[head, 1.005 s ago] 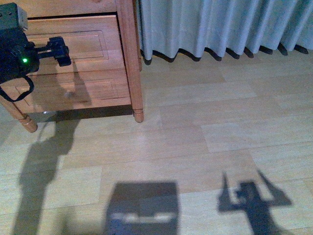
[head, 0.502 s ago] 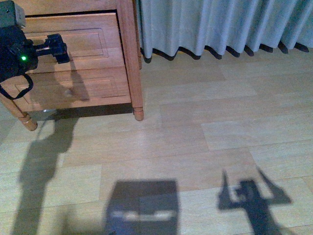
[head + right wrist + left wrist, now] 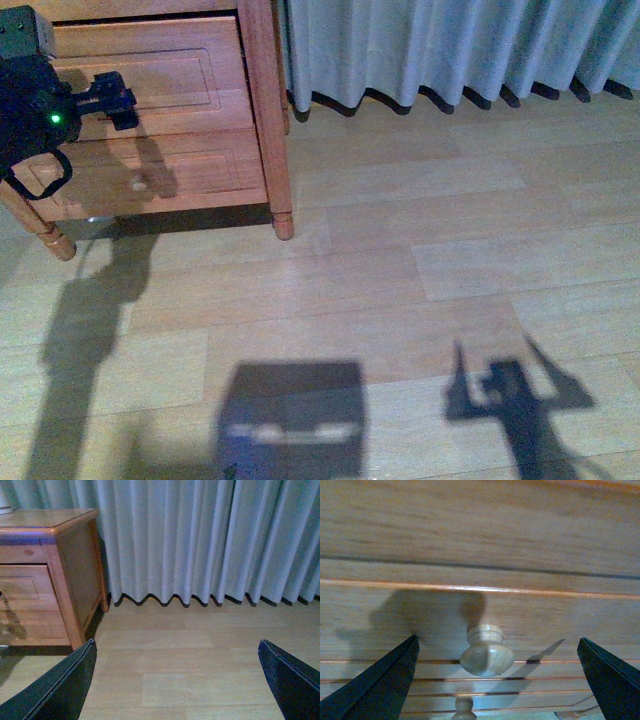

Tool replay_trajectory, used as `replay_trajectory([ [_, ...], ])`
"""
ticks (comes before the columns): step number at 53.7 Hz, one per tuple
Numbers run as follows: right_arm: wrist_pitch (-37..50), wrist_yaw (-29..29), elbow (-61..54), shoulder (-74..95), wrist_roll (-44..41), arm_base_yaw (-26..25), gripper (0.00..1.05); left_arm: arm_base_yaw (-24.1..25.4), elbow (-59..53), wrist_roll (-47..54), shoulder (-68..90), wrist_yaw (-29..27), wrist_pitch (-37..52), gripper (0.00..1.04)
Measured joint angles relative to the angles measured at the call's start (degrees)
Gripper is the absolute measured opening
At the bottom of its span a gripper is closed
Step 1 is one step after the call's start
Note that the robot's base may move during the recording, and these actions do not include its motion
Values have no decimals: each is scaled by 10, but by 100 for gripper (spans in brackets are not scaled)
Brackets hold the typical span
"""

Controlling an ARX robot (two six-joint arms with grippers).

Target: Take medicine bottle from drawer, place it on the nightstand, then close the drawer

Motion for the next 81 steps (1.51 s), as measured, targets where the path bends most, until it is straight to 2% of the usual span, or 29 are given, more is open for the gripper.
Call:
replay_trajectory([
  [9,0,0,0,0,0,0,98,0,0,0,0,-2,7,51],
  [18,0,0,0,0,0,0,98,0,-10,1,-2,2,23,28],
  [37,0,0,0,0,0,0,98,10,-125,3,-49,15,90,27],
  [62,0,0,0,0,0,0,98,32,-454,0,-160,58,271,27],
  [68,0,0,0,0,0,0,98,38,-538,-4,-179,73,302,43],
  [81,0,0,0,0,0,0,98,62,-691,-29,-264,109,330,85],
])
